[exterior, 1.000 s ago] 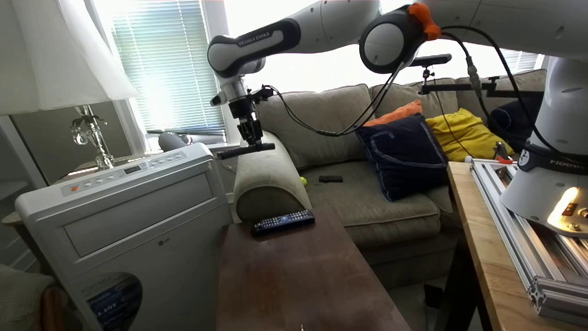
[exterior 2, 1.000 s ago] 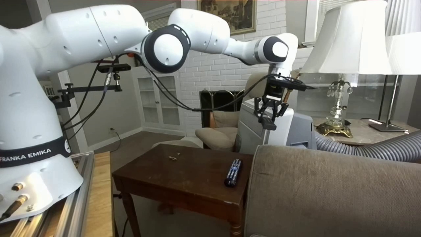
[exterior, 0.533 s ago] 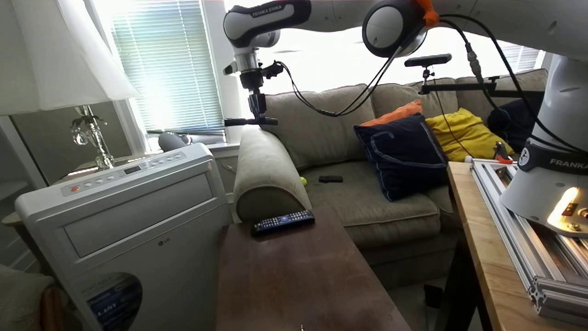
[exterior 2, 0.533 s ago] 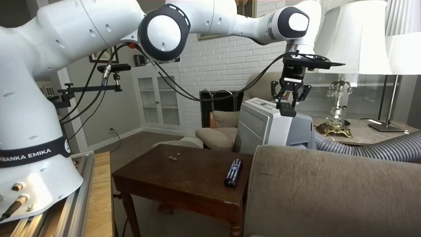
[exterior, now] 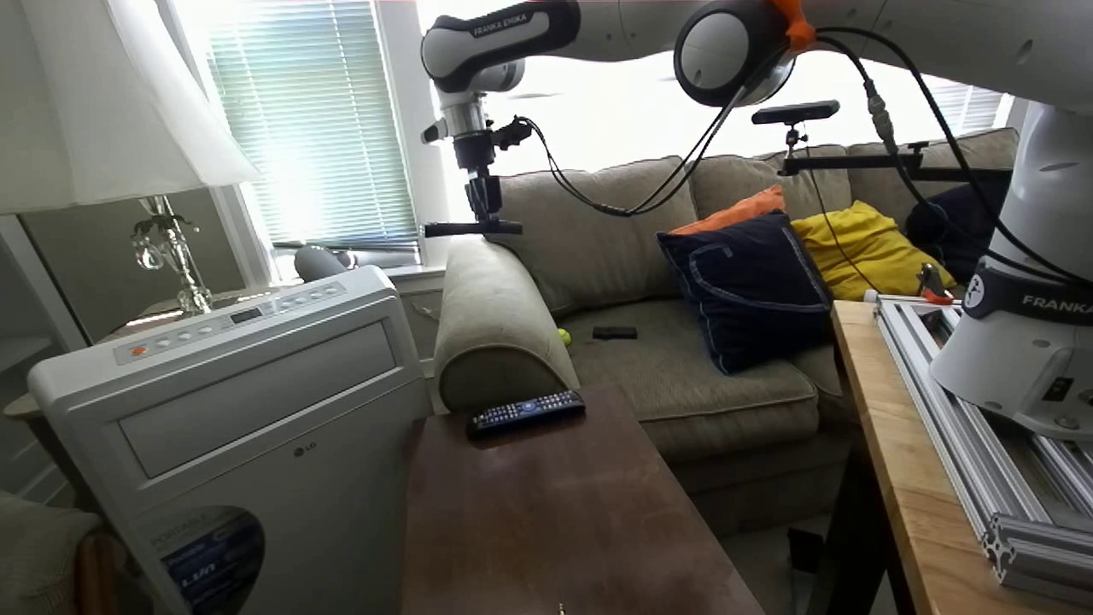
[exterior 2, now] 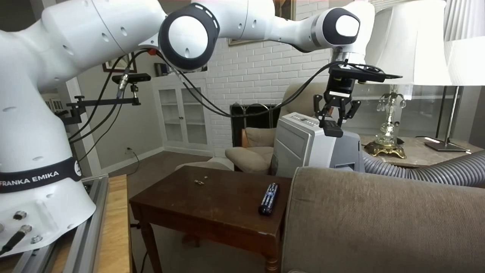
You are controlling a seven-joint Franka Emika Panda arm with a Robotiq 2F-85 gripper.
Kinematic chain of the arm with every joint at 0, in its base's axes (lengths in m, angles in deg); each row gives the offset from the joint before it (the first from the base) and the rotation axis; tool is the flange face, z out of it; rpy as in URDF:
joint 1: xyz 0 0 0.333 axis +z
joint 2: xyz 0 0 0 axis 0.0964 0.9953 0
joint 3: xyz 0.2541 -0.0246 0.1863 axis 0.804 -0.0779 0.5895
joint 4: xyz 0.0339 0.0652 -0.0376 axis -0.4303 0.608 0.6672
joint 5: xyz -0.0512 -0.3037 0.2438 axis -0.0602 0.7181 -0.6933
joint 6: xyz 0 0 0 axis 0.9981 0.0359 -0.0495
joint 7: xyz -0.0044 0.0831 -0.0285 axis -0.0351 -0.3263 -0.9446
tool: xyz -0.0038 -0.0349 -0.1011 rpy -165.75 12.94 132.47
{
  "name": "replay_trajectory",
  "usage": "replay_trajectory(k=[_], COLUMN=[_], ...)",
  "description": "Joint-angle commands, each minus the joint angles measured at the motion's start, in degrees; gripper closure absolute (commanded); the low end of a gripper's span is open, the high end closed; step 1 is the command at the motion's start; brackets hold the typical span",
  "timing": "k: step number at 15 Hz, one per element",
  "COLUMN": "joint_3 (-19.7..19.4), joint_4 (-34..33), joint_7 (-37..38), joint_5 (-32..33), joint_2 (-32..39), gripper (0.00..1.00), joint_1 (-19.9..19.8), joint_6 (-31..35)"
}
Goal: Move the remote on the sofa to the table
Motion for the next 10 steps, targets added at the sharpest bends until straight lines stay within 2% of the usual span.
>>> replay_trajectory(k=[1,5,6,9,10], joint_3=[-0.13,-0.13,-0.13,0.48,-0.08], joint_4=[0.66,0.66,0.66,2.48,-2.65], joint_7=[-0.01,-0.01,-0.01,2.55,3.48], joint_5=[-0.12,-0.12,-0.12,-1.44,-0.90], joint_2=[-0.41,-0.41,-0.42,1.52,5.26], gripper=[0.47,0.47,0.72,0.72,0.72], joint_1=[0.03,0.03,0.03,-0.63,-0.55], joint_6=[0.21,0.20,0.20,-1.31,-2.50])
